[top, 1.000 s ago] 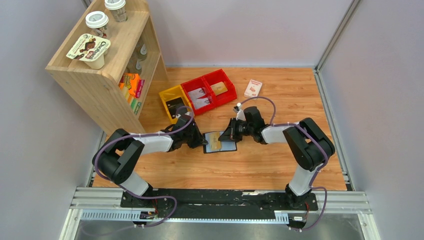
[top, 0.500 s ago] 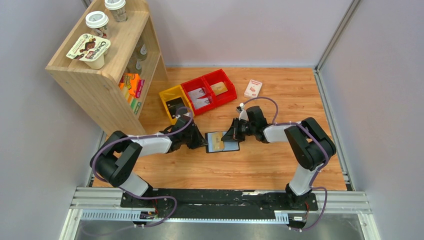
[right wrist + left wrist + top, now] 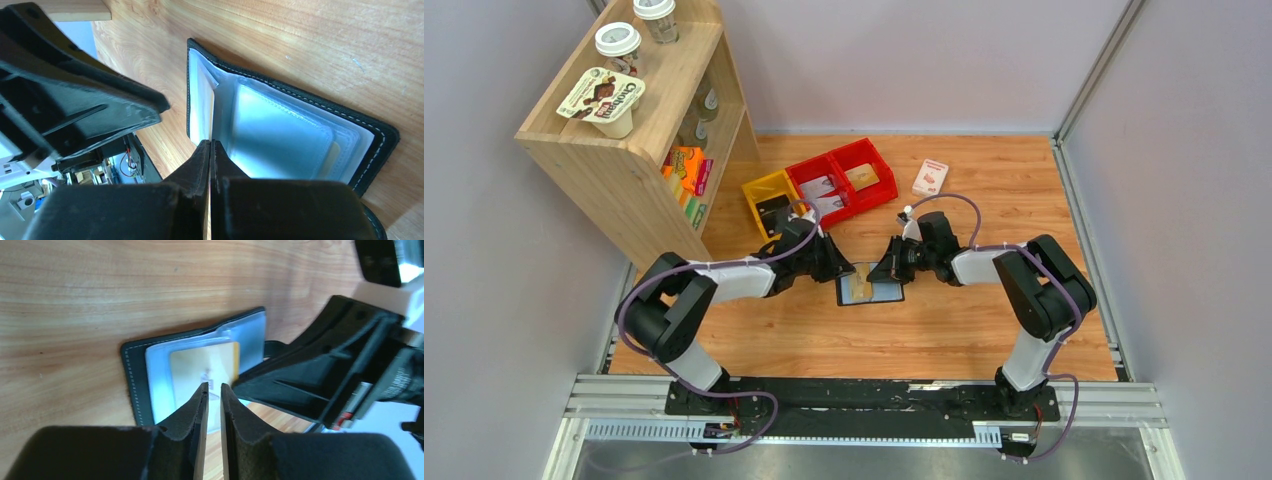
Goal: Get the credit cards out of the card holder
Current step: Remove the credit card from the card holder.
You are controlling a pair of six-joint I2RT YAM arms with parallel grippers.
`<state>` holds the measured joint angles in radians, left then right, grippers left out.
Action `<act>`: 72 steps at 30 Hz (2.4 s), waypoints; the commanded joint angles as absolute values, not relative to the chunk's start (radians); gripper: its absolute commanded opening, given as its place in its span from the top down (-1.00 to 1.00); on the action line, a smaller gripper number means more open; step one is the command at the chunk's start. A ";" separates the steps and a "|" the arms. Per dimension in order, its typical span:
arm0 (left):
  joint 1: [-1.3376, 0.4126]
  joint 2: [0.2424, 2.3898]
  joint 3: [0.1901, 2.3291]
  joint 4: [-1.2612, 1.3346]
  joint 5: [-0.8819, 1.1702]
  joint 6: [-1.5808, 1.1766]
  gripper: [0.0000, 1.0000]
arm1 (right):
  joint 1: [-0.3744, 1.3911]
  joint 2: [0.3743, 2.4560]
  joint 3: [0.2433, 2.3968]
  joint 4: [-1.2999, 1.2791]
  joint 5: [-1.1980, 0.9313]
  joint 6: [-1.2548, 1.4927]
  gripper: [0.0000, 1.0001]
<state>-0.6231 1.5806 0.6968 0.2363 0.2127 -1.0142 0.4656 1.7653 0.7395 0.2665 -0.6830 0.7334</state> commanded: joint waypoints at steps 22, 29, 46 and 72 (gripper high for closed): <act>-0.637 1.724 0.704 0.054 0.115 -1.000 1.00 | 0.413 1.758 0.721 0.245 -0.657 0.756 1.00; -0.638 1.732 0.709 0.051 0.121 -1.000 1.00 | 0.408 1.773 0.729 0.267 -0.689 0.755 0.74; -0.644 1.718 0.704 0.044 0.112 -1.002 1.00 | 0.411 1.816 0.773 0.238 -0.713 0.710 1.00; -0.643 1.137 0.790 -0.079 -0.050 -0.674 -0.21 | 0.339 1.402 0.644 0.403 -0.413 1.061 1.00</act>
<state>-0.6403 1.2667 0.7307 0.0505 0.0490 -0.8448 0.3210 1.4391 0.6136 0.2977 -0.5529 0.9455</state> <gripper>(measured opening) 0.521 0.006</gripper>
